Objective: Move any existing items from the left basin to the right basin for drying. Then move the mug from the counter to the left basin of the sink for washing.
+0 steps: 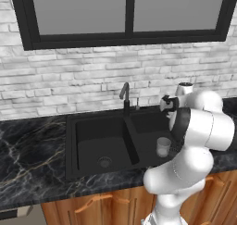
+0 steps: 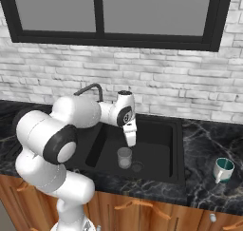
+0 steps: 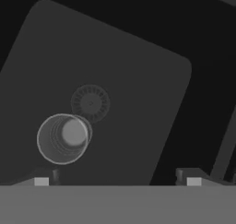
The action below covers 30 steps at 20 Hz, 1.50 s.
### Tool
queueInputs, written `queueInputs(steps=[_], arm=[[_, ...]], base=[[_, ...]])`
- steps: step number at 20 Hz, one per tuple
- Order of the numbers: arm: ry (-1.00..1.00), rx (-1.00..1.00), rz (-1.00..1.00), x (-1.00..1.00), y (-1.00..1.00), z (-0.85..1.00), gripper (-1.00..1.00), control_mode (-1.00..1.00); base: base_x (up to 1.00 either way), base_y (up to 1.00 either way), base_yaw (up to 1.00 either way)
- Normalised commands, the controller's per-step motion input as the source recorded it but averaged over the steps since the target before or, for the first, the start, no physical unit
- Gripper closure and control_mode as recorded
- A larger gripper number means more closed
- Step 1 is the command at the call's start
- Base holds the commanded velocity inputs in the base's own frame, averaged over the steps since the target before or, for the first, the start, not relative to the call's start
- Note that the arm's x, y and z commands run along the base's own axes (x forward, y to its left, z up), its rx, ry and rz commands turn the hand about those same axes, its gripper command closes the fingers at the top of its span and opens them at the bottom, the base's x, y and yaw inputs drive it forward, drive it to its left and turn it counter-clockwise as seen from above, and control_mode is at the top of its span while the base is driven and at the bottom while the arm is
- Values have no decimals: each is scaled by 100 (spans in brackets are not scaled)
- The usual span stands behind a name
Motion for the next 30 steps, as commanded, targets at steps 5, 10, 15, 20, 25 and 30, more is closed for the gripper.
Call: queueInputs(steps=[5, 10, 15, 20, 25, 30], arm=[[0, -8, 0, -29, -31, 24, -100, -100], [0, -5, 0, -32, -32, 35, -100, -100], [0, -1, 0, -30, -35, 39, -100, -100], [0, -1, 1, -36, -30, 37, -100, -100], [0, -3, 1, -44, -33, 34, -100, -100], [0, -4, 3, -39, -34, 31, -100, -100]], base=[[0, 0, 0], [0, 0, 0], [0, 0, 0], [0, 0, 0], [0, 0, 0], [0, 0, 0]])
